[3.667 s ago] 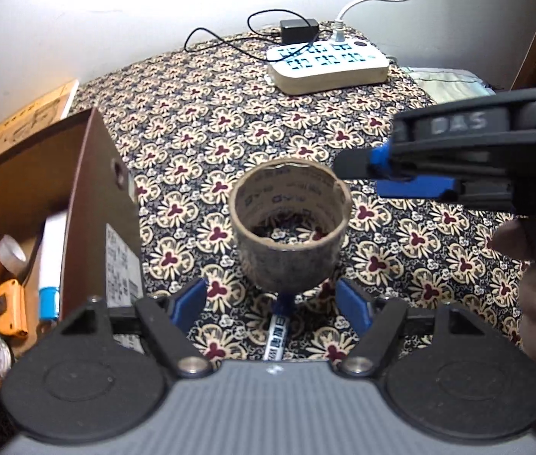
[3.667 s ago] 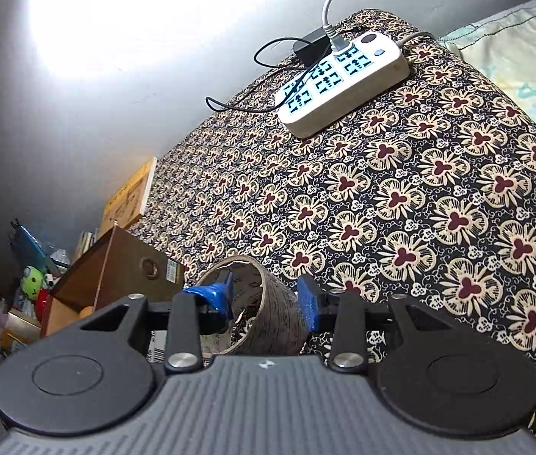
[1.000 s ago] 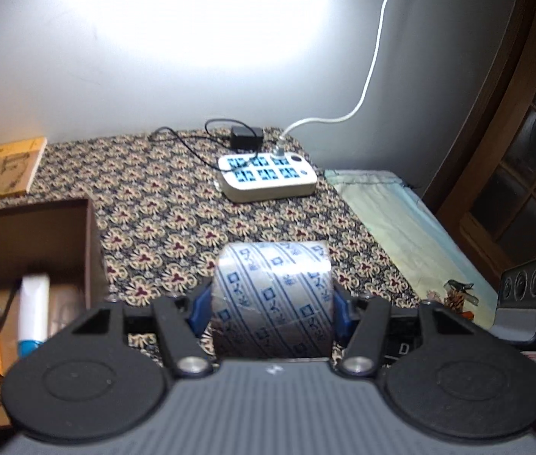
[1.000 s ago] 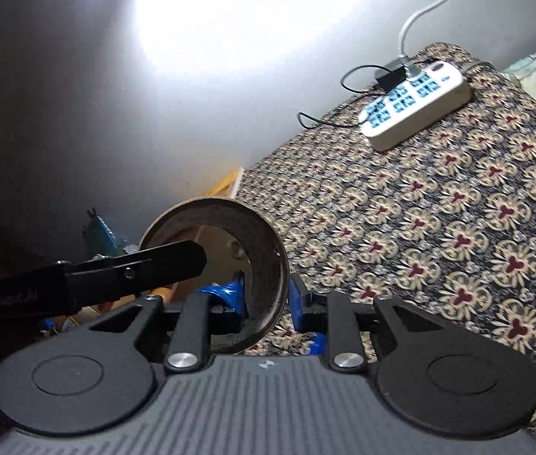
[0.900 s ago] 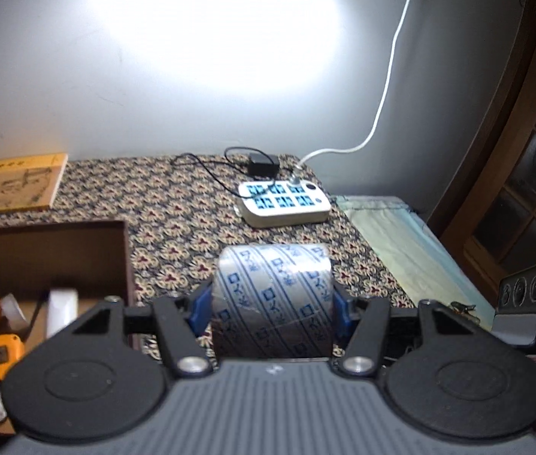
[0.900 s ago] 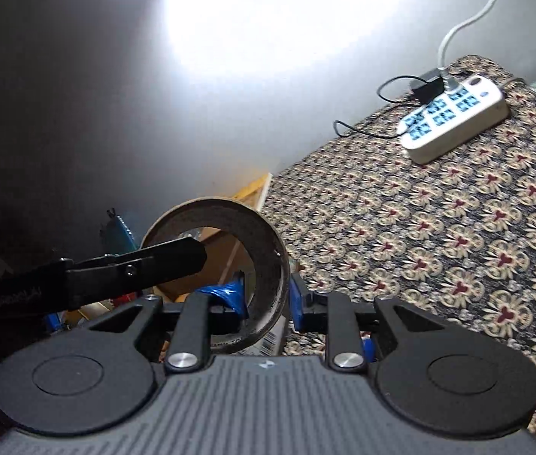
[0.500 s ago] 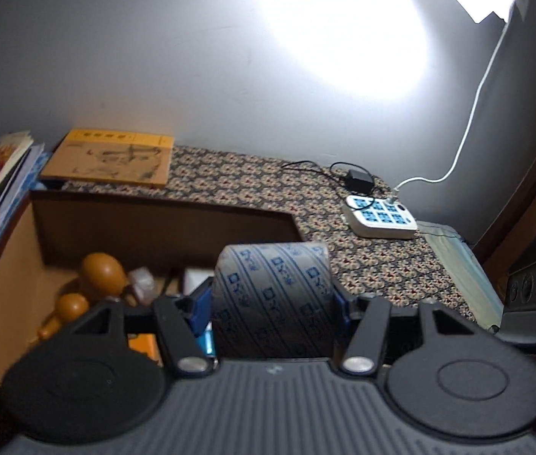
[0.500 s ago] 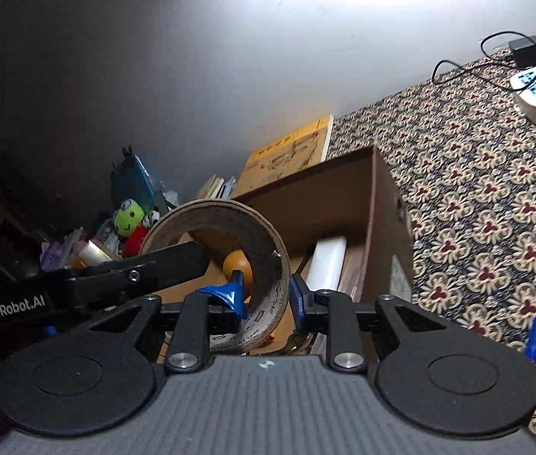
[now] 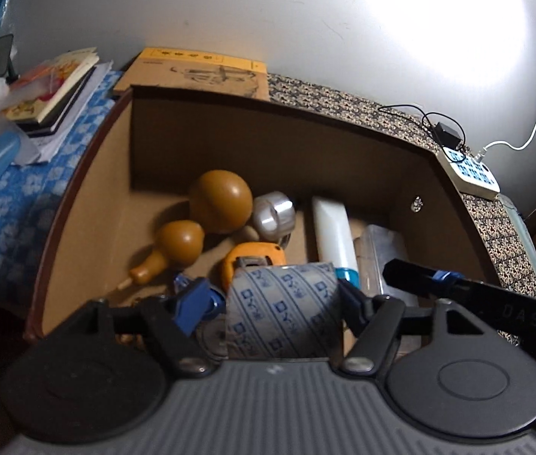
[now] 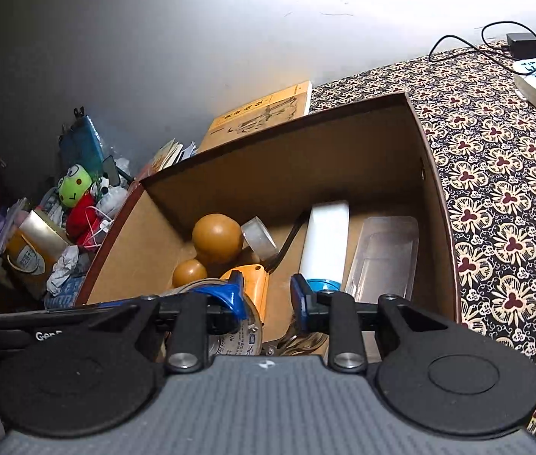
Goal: Organize rigid objects
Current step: 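Carry the tape roll over the cardboard box and lower it, then open the left gripper to release the tape roll in the box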
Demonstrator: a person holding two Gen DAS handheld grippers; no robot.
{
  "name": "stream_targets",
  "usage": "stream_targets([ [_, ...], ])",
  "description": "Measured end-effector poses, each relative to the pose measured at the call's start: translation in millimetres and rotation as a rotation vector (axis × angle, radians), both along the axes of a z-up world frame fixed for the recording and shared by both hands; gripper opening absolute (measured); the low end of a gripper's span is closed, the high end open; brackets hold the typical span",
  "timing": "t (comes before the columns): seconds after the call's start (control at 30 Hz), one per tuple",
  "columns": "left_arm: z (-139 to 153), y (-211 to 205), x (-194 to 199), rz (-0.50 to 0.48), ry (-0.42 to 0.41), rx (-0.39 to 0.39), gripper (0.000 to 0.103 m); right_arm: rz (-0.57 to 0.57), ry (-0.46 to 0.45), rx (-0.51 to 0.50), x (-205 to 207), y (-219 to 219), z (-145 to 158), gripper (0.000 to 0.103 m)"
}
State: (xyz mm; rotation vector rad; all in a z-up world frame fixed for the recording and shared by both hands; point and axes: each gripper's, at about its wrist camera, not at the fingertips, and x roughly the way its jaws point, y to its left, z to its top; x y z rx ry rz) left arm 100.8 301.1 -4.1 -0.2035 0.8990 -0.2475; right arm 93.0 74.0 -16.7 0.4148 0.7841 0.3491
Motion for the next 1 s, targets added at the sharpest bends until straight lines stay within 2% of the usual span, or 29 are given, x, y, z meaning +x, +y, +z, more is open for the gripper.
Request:
stream_targets([
  [0.2,28.2,7.5,-3.0,-0.013,-0.091,0.002,0.08,-0.021,-0.004,0.013,-4.7,1.8,3.7,0.011],
  [0.3,42.8,11.7,-5.4,-0.003,-0.128,0.015,0.08,-0.023,-0.014,0.012,-10.3,-0.8,8.2,0.011],
  [0.6,47.2,-11.8,-16.5,0.018,-0.106,0.222,0.08,-0.035,-0.078,-0.082,-37.2,-6.6,16.4,0.011],
  [0.7,46.8,-19.7,-20.2,0.034,-0.1,0.28,0.08,-0.038,-0.089,-0.077,-43.8,-11.7,14.7,0.012],
  [1.0,53.5,-40.7,-33.9,0.106,-0.104,0.379,0.08,0.003,-0.119,-0.065,-59.0,-24.7,20.9,0.013],
])
